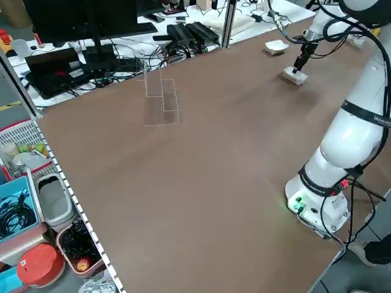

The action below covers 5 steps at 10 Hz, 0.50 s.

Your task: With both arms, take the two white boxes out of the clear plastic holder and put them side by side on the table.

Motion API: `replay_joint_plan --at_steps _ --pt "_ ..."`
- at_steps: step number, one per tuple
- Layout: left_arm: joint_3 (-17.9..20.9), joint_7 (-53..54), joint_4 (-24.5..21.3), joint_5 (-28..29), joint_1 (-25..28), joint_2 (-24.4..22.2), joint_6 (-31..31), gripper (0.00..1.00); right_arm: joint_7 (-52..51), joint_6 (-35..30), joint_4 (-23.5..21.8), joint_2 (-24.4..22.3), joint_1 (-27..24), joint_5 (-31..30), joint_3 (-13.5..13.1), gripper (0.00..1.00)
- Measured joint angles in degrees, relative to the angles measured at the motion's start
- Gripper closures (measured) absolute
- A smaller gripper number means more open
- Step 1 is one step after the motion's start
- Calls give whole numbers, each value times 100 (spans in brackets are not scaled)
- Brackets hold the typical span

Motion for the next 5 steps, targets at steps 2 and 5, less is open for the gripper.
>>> replay_joint_plan --at_steps 2,5 --pt "-7 0 0 0 -1 0 -2 0 -16 53 -7 -3 0 6 1 43" --pt "-60 0 3 0 -4 0 -2 0 -28 138 -18 -4 0 9 3 66"
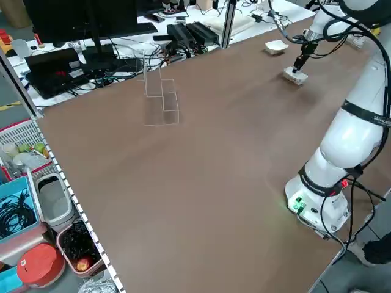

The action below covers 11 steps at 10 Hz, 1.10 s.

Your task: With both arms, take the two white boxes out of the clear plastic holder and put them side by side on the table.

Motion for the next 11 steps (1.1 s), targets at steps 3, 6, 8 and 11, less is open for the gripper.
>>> replay_joint_plan --at_steps 3,6,8,11 --pt "5 0 1 0 3 0 0 0 -15 293 -81 -1 0 2 24 87" --pt "19 0 1 0 4 1 -38 0 -18 632 -235 -47 3 85 139 99" --pt "21 0 1 0 4 3 -142 0 -14 600 -249 -113 -3 191 141 99" --pt "23 231 1 0 5 4 -220 0 193 -127 -240 -622 -340 217 81 99"
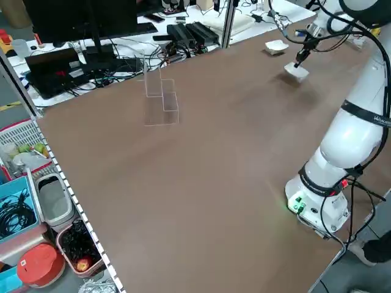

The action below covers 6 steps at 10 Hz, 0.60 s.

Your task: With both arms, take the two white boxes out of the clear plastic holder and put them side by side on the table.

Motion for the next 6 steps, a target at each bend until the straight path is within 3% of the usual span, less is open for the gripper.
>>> replay_joint_plan --at_steps 2,4,6 --pt "14 163 0 0 6 0 -2 0 192 -593 -2 -445 -546 3 -35 99" --pt "23 164 0 0 7 1 -3 0 930 -725 -7 -708 -864 9 -147 99" --pt "26 164 -2 0 7 3 -8 0 1553 -892 23 -765 -925 10 -541 99"
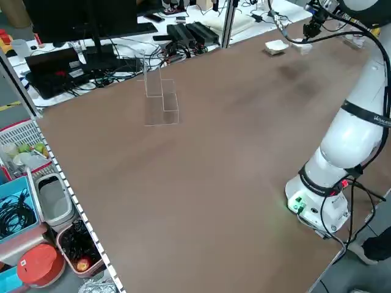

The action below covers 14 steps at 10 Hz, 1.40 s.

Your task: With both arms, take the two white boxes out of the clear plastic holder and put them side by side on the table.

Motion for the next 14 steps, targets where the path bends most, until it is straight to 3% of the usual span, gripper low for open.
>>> replay_joint_plan --at_steps 2,5,7,10,14 --pt "3 0 -1 0 0 5 -6 0 703 -429 193 -5 -496 12 -234 99" --pt "7 0 -1 0 0 5 -6 0 1847 -380 313 -8 -1099 11 -365 99" --pt "10 0 -2 13 0 13 -6 0 2995 378 236 54 -1140 5 -376 99" --pt "15 0 -2 24 2 17 -2 0 4560 1248 184 527 -1136 9 -357 99" --pt "17 0 1 24 4 17 2 0 5211 1922 194 1072 -1248 12 -367 99"
